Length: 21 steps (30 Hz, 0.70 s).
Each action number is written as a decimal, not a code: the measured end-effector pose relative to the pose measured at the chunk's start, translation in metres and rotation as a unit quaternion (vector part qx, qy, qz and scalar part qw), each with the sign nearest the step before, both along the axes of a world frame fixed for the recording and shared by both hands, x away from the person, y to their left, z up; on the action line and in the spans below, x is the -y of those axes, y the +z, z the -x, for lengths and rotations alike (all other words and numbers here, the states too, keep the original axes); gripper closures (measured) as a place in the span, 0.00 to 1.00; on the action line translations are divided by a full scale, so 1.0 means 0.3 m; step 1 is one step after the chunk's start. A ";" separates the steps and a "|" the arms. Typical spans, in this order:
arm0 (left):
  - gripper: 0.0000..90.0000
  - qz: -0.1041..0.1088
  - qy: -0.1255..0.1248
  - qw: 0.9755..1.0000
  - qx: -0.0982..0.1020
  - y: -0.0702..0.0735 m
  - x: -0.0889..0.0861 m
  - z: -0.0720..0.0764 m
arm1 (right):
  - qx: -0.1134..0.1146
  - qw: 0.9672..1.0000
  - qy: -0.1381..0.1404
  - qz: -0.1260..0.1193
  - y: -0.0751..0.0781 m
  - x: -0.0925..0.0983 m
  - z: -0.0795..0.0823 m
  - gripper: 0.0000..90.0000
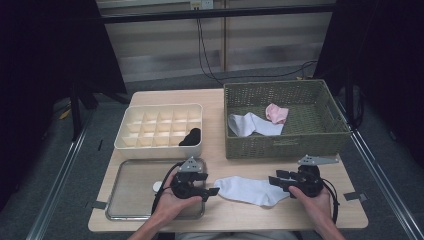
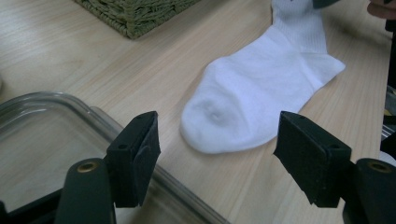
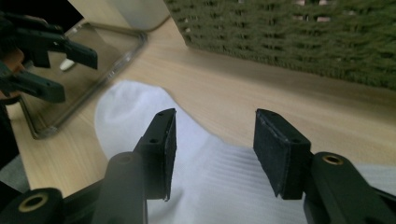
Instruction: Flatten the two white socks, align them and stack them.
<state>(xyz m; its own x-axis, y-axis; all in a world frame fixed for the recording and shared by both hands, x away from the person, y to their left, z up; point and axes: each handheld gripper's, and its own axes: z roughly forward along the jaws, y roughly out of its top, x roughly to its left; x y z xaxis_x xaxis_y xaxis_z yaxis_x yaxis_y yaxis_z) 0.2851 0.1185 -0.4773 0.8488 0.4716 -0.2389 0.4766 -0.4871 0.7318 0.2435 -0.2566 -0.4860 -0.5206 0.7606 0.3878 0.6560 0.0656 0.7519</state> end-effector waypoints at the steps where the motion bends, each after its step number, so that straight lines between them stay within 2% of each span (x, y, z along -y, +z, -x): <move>1: 0.34 -0.002 0.000 1.000 0.000 0.002 -0.007 0.003 | 0.002 1.000 -0.001 -0.004 0.002 0.002 -0.001 0.55; 4: 0.34 -0.011 0.008 1.000 0.012 0.005 -0.034 0.011 | -0.005 1.000 0.005 -0.004 -0.002 -0.003 -0.004 0.54; 5: 0.33 -0.009 0.011 1.000 0.015 0.004 -0.043 0.012 | -0.003 1.000 0.008 -0.005 0.001 -0.005 -0.005 0.54; 7: 0.34 -0.002 0.017 1.000 0.006 0.006 -0.063 0.006 | 0.001 1.000 0.007 -0.010 0.009 -0.007 -0.007 0.54; 10: 0.34 0.003 0.025 1.000 0.011 0.012 -0.085 0.001 | 0.005 1.000 0.002 -0.014 0.014 -0.012 -0.018 0.56; 15: 0.34 0.003 0.033 0.999 0.018 0.022 -0.124 0.013 | 0.014 1.000 0.001 -0.013 0.024 -0.030 -0.030 0.57; 21: 0.33 0.003 0.049 0.998 0.028 0.031 -0.181 0.033 | 0.023 1.000 0.008 -0.003 0.036 -0.050 -0.034 0.53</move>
<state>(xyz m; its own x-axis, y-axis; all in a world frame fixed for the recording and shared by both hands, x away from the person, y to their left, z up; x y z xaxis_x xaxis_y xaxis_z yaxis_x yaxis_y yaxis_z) 0.2751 0.1726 -0.4681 0.8109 0.5516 -0.1953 0.4800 -0.4361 0.7612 0.2536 -0.2416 -0.4753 -0.5497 0.7501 0.3678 0.6195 0.0706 0.7819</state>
